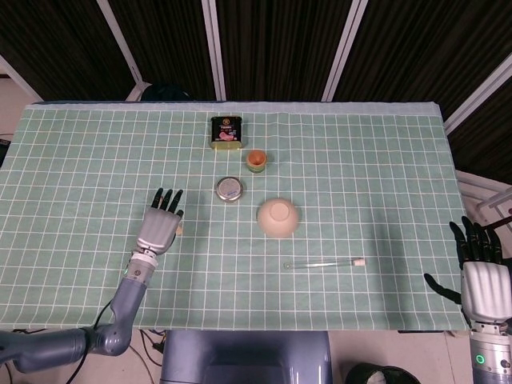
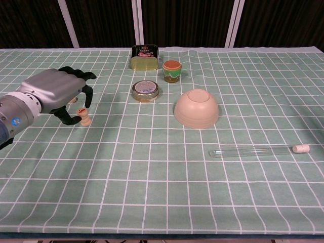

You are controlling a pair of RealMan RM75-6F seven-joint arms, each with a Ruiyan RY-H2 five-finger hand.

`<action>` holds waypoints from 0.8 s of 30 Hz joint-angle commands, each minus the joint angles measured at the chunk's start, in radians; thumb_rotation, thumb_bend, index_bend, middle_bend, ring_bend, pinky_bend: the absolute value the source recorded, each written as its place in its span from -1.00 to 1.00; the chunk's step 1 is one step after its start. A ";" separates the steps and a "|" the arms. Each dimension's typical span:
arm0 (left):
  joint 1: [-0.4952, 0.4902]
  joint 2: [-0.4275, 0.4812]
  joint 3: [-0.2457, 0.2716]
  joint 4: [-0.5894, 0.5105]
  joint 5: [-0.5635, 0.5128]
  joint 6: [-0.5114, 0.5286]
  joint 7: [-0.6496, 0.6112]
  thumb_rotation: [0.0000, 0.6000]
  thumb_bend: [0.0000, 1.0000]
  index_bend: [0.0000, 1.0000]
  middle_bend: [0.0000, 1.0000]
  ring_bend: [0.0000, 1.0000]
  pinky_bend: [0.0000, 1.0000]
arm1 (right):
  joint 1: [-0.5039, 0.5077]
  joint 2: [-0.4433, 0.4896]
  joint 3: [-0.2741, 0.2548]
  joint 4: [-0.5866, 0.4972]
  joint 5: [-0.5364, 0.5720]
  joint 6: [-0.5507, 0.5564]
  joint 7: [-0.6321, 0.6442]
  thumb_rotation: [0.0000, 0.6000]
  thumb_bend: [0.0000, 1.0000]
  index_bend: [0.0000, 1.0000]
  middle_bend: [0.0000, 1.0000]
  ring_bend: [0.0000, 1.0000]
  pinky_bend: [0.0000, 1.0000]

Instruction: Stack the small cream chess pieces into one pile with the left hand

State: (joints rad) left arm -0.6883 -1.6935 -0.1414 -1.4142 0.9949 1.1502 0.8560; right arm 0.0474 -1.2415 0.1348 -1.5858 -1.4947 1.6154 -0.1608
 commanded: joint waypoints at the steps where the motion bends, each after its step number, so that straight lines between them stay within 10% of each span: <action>1: 0.011 0.019 -0.004 -0.016 0.011 0.023 -0.016 1.00 -0.38 -0.15 -1.00 -1.00 -1.00 | 0.000 0.000 0.000 0.001 0.000 0.000 0.000 1.00 -0.53 -0.82 -0.97 -1.00 -1.00; 24: -0.032 0.044 -0.086 0.197 -0.072 -0.108 -0.177 1.00 -0.39 -0.24 -1.00 -1.00 -1.00 | -0.002 -0.004 0.000 -0.004 0.003 0.003 -0.010 1.00 -0.53 -0.82 -0.97 -1.00 -1.00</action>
State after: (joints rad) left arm -0.7118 -1.6437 -0.2207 -1.2329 0.9282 1.0513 0.6855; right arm 0.0452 -1.2459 0.1352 -1.5892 -1.4915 1.6183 -0.1711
